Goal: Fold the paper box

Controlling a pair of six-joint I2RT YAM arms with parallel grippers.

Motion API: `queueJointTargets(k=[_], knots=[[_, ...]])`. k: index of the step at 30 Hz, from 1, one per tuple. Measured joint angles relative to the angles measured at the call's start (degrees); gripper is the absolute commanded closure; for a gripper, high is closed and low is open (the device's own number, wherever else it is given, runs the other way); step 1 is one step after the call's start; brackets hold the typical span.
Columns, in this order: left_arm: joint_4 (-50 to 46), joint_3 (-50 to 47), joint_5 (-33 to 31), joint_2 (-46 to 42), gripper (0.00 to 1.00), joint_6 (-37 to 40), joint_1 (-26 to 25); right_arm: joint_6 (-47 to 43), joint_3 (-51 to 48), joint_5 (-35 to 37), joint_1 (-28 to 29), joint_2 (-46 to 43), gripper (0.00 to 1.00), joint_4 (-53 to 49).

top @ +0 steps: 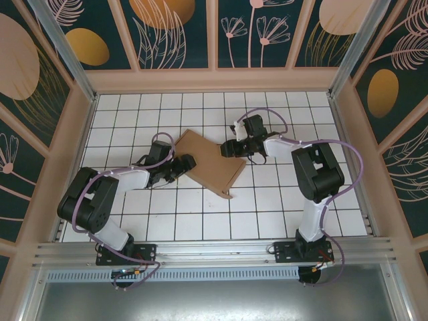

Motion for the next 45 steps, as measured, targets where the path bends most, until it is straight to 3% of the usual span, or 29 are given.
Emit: queueJointTargets(k=[4, 11, 19, 33, 45], knots=[[-0.11, 0.42, -0.61, 0.02, 0.23, 1.05, 0.9, -0.74, 1.6, 2.14, 0.66, 0.0, 0.37, -3.82], [-0.24, 1.51, -2.19, 0.76, 0.25, 2.08, 1.27, -3.72, 8.61, 3.63, 1.22, 2.23, 0.36, -9.88], [-0.28, 2.08, -2.99, 1.16, 0.25, 2.32, 1.4, -5.11, 18.43, -5.2, 0.48, 12.35, 0.46, -11.15], [-1.22, 2.4, -3.04, 1.2, 0.16, 2.23, 1.49, -4.5, 17.38, -14.14, -1.81, 14.43, 0.59, -7.67], [0.22, 2.23, -1.05, 1.14, 0.05, -0.48, 2.08, -0.59, 11.91, -22.51, -4.74, 15.04, 0.67, 2.67]])
